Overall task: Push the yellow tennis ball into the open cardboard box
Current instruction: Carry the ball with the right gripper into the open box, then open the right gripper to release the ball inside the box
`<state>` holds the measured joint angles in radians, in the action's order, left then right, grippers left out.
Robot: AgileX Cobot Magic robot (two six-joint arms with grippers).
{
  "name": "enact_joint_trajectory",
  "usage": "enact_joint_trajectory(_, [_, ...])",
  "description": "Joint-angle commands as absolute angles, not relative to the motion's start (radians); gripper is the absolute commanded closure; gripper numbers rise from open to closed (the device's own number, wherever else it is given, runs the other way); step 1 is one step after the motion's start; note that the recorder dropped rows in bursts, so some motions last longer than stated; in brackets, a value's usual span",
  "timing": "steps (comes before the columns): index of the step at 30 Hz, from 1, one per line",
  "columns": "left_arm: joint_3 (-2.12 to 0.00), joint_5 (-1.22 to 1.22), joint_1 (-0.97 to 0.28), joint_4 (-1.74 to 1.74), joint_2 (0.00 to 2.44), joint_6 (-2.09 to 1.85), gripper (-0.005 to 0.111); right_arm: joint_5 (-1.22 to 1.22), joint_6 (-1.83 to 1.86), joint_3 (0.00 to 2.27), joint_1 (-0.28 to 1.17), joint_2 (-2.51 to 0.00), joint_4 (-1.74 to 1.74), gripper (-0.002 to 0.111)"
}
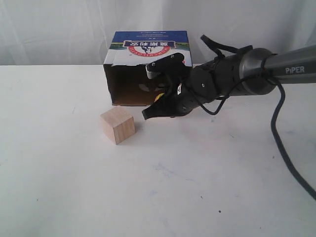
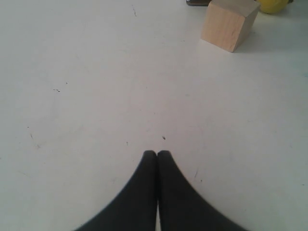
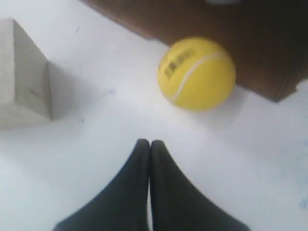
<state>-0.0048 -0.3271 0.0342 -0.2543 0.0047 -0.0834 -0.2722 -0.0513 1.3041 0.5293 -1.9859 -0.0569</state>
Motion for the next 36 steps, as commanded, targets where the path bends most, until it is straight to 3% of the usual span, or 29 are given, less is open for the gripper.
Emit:
enact_joint_trajectory(1, [0.0, -0.331, 0.028, -0.263, 0.0, -0.075, 0.107, -0.573, -0.052, 1.352, 0.52, -1.997, -0.02, 0.108])
enact_joint_trajectory(5, [0.0, -0.331, 0.028, -0.263, 0.0, -0.075, 0.107, -0.736, 0.107, 1.419, 0.501, -2.037, 0.132, 0.108])
enact_joint_trajectory(13, [0.0, -0.331, 0.028, -0.263, 0.0, -0.075, 0.107, -0.651, 0.159, 1.592, 0.447, -2.116, 0.273, 0.108])
enact_joint_trajectory(23, [0.0, -0.331, 0.028, -0.263, 0.0, -0.075, 0.107, -0.649, 0.368, 1.609, 0.449, -2.203, 0.577, 0.108])
enact_joint_trajectory(28, [0.0, -0.331, 0.028, -0.263, 0.0, -0.075, 0.107, -0.478, 0.375, 1.628, 0.449, -2.246, 0.592, 0.108])
enact_joint_trajectory(33, [0.0, -0.331, 0.028, -0.263, 0.0, -0.075, 0.107, -0.155, 0.373, 1.709, 0.427, -2.295, 0.597, 0.108])
enact_joint_trajectory(36, [0.0, -0.331, 0.028, -0.263, 0.0, -0.075, 0.107, -0.175, 0.34, 1.714, 0.428, -2.265, 0.601, 0.108])
